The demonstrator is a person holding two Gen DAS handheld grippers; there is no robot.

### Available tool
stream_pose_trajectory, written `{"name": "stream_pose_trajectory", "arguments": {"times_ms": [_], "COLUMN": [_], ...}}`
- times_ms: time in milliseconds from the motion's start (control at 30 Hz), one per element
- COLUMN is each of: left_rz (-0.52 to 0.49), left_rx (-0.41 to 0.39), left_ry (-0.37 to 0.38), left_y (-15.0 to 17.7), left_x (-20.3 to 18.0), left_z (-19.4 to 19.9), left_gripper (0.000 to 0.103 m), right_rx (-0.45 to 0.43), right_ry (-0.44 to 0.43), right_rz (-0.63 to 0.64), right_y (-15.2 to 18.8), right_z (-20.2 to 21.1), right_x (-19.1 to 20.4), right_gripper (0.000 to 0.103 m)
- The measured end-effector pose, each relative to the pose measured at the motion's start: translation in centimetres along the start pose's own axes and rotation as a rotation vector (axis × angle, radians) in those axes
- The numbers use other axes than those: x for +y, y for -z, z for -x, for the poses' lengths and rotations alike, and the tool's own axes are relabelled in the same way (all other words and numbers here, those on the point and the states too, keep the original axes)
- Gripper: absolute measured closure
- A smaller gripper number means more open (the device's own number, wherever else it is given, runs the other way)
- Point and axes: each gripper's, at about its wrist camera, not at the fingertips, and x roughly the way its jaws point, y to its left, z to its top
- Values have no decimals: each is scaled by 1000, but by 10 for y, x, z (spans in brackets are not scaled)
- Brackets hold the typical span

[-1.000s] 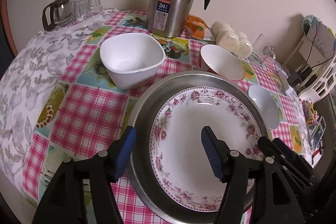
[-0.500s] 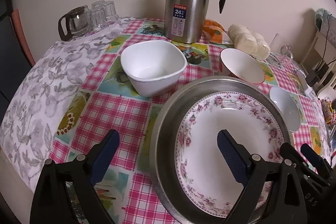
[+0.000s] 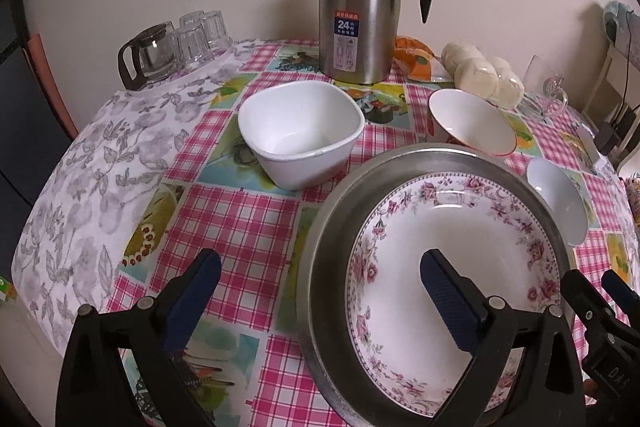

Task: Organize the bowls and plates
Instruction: 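Move both grippers toward the white bowl with the red rim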

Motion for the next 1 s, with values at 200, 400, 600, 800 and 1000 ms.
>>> {"name": "stream_pose_trajectory", "arguments": {"times_ms": [200,400,600,800,1000], "left_rz": [-8,-18,-1,20,-60], "left_rx": [-27,-65,-63,-80,-91], "left_ry": [5,11,37,95,142], "left_y": [-2,-4,-9,-23,-53], "left_x": [-3,-6,-2,-1,-7], "left_z": [-1,-2,-8,-12,-18], "left_gripper": [3,3,3,3,3], "right_rx": [-15,-18,-19,-21,-10], "right_ry": [24,37,43,35,13], "right_rz": [-4,14,31,30,15], "right_y": [-2,-3,-6,-16,-38], "right_z": [1,2,4,4,-4], "right_x": [-6,-5,-2,-4,-14], "right_gripper": [0,0,0,0,0]}}
